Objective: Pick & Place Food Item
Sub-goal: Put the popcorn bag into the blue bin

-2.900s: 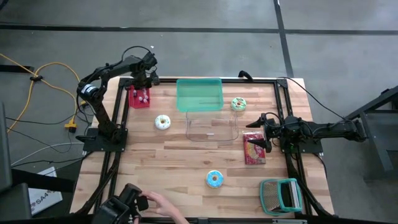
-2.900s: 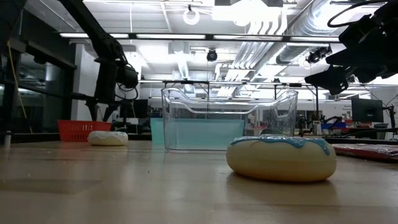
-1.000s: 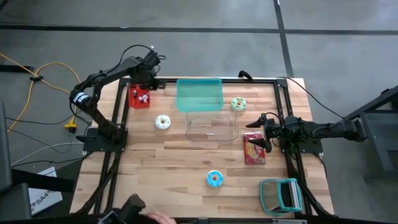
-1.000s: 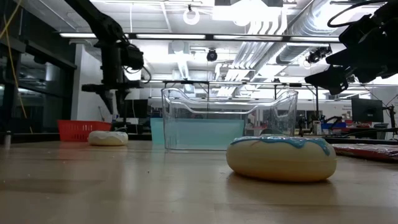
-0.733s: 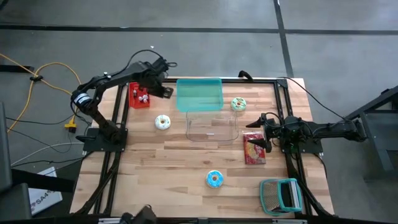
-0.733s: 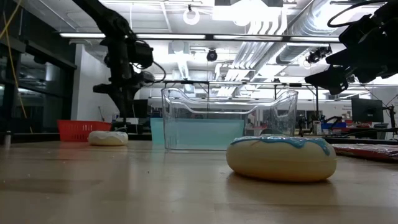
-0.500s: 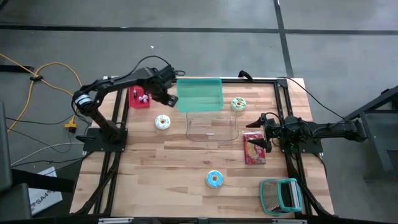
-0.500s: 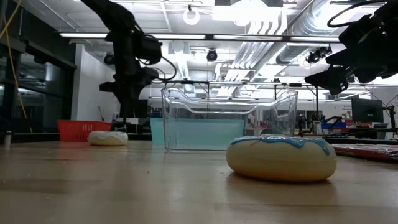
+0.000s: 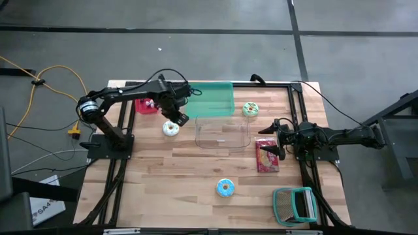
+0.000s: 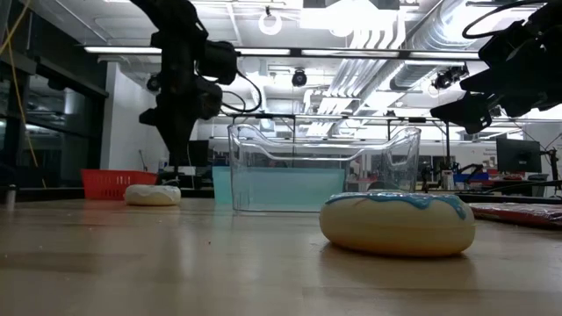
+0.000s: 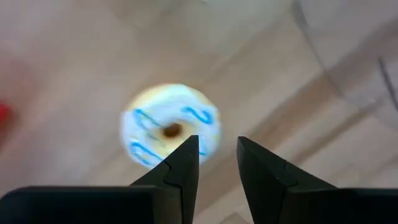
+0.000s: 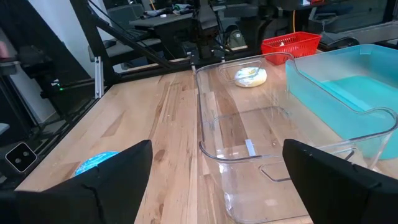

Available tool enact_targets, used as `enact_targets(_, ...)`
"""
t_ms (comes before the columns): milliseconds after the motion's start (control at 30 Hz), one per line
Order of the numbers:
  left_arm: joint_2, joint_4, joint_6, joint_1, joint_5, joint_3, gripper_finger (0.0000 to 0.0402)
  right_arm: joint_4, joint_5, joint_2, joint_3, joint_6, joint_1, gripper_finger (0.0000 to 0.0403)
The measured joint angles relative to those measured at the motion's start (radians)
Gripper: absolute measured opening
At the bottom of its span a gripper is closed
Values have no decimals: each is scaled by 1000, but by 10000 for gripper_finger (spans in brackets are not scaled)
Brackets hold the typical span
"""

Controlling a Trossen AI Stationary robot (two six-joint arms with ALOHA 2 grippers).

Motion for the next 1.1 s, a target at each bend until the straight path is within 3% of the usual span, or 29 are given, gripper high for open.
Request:
enact_targets(400,0,8,-100,-236,4,0,105,0,0,0,0,0,0,350)
enact_targets(800,0,21,-313,-537,-87,0,105,0,0,0,0,0,0,350)
enact_targets(1100,0,37,-264,-764,-107,0,105,0,0,0,0,0,0,350)
